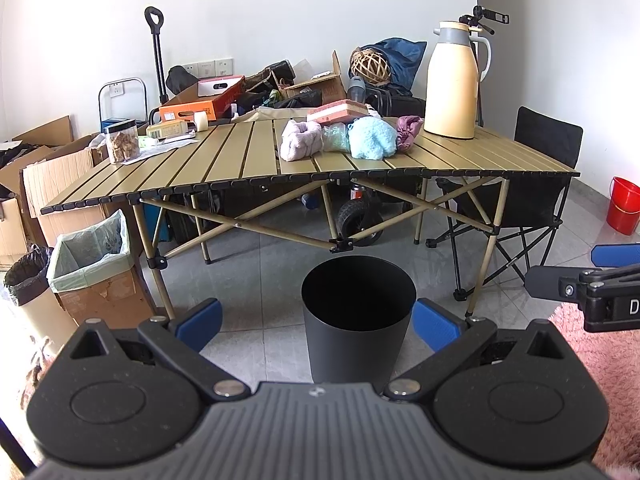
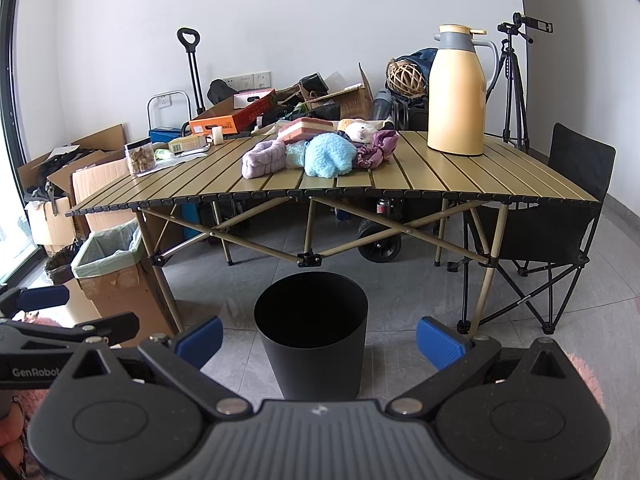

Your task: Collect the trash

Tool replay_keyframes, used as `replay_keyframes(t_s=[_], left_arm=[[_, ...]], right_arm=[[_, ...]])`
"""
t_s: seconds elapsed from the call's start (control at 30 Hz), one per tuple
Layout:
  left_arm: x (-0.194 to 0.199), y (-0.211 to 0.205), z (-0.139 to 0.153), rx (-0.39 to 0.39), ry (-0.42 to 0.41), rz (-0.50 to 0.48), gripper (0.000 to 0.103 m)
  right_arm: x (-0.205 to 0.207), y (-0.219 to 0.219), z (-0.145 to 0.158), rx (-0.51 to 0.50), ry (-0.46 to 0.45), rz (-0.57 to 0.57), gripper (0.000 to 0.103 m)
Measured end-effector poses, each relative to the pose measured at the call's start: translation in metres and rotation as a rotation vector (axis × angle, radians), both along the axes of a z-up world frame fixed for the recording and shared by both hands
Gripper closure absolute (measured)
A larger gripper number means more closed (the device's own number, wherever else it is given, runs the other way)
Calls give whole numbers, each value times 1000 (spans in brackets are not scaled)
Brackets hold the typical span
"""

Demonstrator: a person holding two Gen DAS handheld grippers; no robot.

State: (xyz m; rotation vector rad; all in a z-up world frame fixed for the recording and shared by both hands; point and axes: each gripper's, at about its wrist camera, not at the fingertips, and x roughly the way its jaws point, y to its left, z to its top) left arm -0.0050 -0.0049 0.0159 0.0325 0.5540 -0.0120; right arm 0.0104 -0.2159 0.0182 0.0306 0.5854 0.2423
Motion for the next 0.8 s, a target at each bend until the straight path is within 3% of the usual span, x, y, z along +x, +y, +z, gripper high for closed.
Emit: replay_keyframes(t_s=[0.8], left_arm=[[6,1,0,3,-13,-1,0]], right_arm=[[12,0,-5,20,14,2,0]])
